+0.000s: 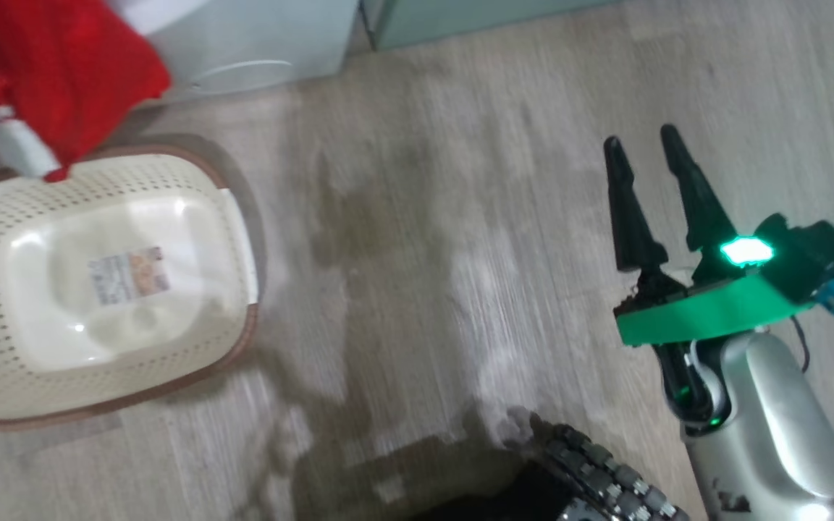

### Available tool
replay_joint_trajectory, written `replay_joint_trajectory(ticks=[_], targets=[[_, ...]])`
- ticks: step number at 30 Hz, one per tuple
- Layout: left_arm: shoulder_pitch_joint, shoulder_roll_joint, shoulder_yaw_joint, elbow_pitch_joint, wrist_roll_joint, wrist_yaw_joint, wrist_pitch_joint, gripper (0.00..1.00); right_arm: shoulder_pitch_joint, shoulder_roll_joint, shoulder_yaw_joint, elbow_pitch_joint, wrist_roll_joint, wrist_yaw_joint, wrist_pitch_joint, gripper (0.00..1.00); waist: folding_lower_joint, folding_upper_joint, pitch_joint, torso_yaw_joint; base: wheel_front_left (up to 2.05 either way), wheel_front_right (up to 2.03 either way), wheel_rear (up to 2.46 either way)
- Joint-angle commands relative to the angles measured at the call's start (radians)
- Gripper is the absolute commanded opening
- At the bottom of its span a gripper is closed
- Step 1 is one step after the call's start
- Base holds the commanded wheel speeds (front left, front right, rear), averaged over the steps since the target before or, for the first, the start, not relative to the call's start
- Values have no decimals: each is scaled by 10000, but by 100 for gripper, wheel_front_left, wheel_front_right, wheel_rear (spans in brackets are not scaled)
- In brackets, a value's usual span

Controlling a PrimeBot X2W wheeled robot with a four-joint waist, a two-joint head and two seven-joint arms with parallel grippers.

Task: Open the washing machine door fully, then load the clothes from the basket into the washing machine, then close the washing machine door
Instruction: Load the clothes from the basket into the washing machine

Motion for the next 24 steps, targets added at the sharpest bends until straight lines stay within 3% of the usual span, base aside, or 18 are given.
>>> replay_joint_trajectory(ticks=[1,8,13,24], targets=[[-630,788,282,-133,-45,-91,361,0,-90,-29,197,-404,143,0,-88,100,-1,0,378,-356,0,0,0],[-2105,1785,193,321,-11,-365,1805,0,-219,-29,400,-645,548,0,-91,100,-1,0,1027,-902,0,0,0],[-2884,2257,322,229,-59,-293,2279,0,-268,-29,539,-762,848,0,-92,100,-1,0,1420,-1255,0,0,0],[-3966,2859,708,115,-106,58,1995,0,-359,-29,859,-898,1250,0,-92,100,-1,0,1946,-1854,0,0,0]])
